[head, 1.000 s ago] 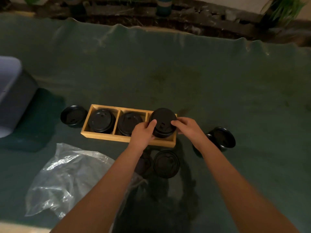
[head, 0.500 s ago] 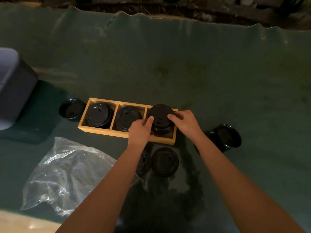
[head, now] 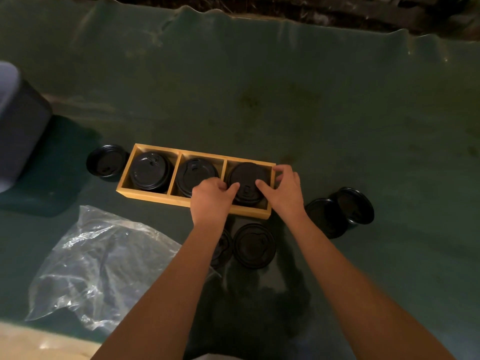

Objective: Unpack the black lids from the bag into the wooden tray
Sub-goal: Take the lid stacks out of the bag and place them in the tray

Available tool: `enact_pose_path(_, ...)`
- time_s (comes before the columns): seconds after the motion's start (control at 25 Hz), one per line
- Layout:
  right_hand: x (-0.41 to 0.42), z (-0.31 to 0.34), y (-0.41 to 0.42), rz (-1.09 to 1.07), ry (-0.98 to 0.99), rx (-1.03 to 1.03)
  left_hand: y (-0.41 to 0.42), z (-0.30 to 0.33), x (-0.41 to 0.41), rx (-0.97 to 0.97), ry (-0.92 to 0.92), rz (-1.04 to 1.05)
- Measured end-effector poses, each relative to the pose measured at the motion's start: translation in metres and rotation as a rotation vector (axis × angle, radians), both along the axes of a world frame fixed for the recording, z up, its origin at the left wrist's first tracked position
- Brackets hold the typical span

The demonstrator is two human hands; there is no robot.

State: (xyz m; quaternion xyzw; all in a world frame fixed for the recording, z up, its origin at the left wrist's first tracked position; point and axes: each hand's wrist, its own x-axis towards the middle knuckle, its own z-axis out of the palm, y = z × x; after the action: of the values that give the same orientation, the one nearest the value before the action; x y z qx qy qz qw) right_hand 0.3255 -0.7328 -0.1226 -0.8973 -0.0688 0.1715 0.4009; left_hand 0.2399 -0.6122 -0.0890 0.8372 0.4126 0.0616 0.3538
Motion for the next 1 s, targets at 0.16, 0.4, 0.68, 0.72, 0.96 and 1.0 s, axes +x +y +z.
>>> enact_pose_path(0.16,-0.017,0.012,-0.012,-0.032,-0.019,0.085,0.002,-0.003,-0.033,-0.130,-0.233,0.019)
enact_pose_path(0.4,-0.096,-0.003,-0.058,0.136,-0.110,-0.177,0.012,-0.041,-0.110,0.016,0.292,-0.182)
enact_pose_path(0.68,-0.117,-0.014,-0.053,0.017,-0.051,-0.237,0.014,-0.038,-0.114,0.065,0.244,-0.136)
enact_pose_path(0.72,-0.116,-0.012,-0.057,-0.036,-0.042,-0.206,0.018,-0.036,-0.114,-0.021,0.207,-0.090)
enact_pose_path(0.96,-0.118,0.018,-0.075,-0.333,0.080,0.329,0.006,-0.012,-0.105,-0.851,-0.078,0.139)
enact_pose_path(1.0,-0.119,0.022,-0.073,-0.314,0.079,0.338,0.000,-0.009,-0.105,-0.948,-0.123,0.133)
